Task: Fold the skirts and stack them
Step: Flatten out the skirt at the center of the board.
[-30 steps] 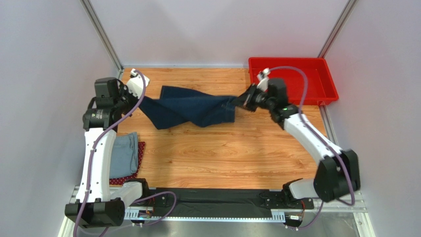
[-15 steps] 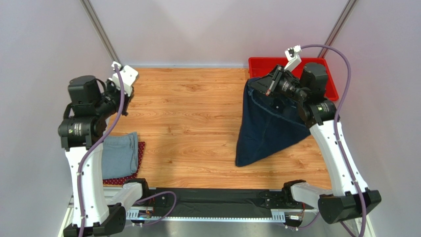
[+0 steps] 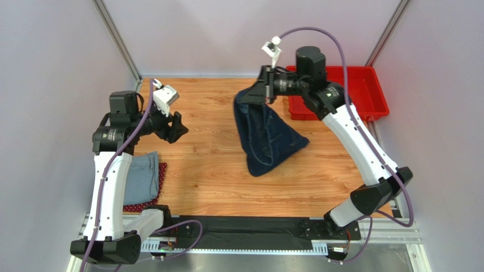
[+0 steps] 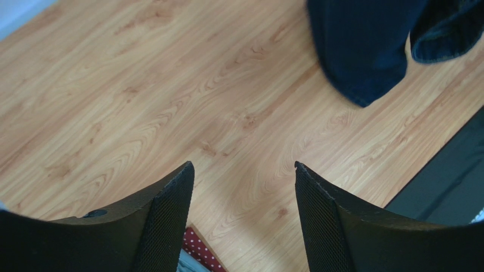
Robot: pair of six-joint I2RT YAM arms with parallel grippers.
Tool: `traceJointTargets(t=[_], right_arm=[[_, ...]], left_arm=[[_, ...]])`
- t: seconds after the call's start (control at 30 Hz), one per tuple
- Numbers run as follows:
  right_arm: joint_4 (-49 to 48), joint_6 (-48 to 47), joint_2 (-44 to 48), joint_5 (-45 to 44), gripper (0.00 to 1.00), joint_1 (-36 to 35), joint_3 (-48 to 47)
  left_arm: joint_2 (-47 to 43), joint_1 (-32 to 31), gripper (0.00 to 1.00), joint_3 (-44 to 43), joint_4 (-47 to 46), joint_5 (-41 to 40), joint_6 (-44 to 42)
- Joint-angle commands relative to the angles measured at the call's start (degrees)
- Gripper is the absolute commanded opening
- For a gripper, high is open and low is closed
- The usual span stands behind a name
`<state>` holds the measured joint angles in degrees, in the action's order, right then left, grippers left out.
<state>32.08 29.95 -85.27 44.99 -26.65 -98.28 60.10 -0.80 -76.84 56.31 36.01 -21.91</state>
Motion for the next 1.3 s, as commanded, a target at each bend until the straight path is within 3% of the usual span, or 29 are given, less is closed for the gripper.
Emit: traceJointTargets(t=[0.0,0.13,0.3,0.4,0.53,0.8,0.9,0.93,1.03,1.13,1.27], right_arm=[[-3.9,-2.2,-3.0,12.6,0.00,-8.2,-13.8],[-7.1,-1.4,0.6,15.6,0.00,-9.5,-9.7],[-0.3,-5.1,7.9,9.2,0.00,-3.9,9.6],[2.6,-8.1,6.7,1.4,0.00,-2.3,19.1],[1.3,-12.1,-1.4,-1.3,0.00,-2.3,26.0],[3.4,-16.2,-13.6,-8.0,0.00,-0.9,25.9],[3.3,-16.9,-14.1,-9.6,0.00,-0.5,26.2],[3.0,-17.0,-14.2,-9.8,0.00,-0.1,26.5],[2.6,-16.8,-14.0,-9.8,0.00,1.1,26.9],[2.5,-16.7,-13.4,-9.9,0.00,1.3,27.6],[2.0,-16.9,-12.1,-10.4,0.00,1.6,28.7]], left_arm=[[-1.7,2.7,0.73,-3.9,-3.8,1.8,4.2],[-0.9,4.1,0.76,-8.8,-0.9,-3.0,2.1],[-0.4,4.1,0.75,-12.5,6.7,-6.8,-6.2],[-0.4,4.0,0.75,-8.7,9.7,-2.9,-11.2],[-0.2,1.6,0.75,1.6,11.3,0.8,-16.0],[0.3,-10.4,0.75,21.6,5.2,-6.4,-16.7],[-0.4,-15.6,0.84,25.9,4.6,-11.3,-14.9],[-1.3,-19.5,0.92,28.1,4.5,-14.3,-14.3],[-2.0,-24.1,0.94,32.2,4.0,-21.0,-14.9],[-1.0,-23.3,0.92,34.0,4.4,-24.7,-17.9],[3.6,-17.1,0.86,33.3,9.2,-16.9,-22.6]])
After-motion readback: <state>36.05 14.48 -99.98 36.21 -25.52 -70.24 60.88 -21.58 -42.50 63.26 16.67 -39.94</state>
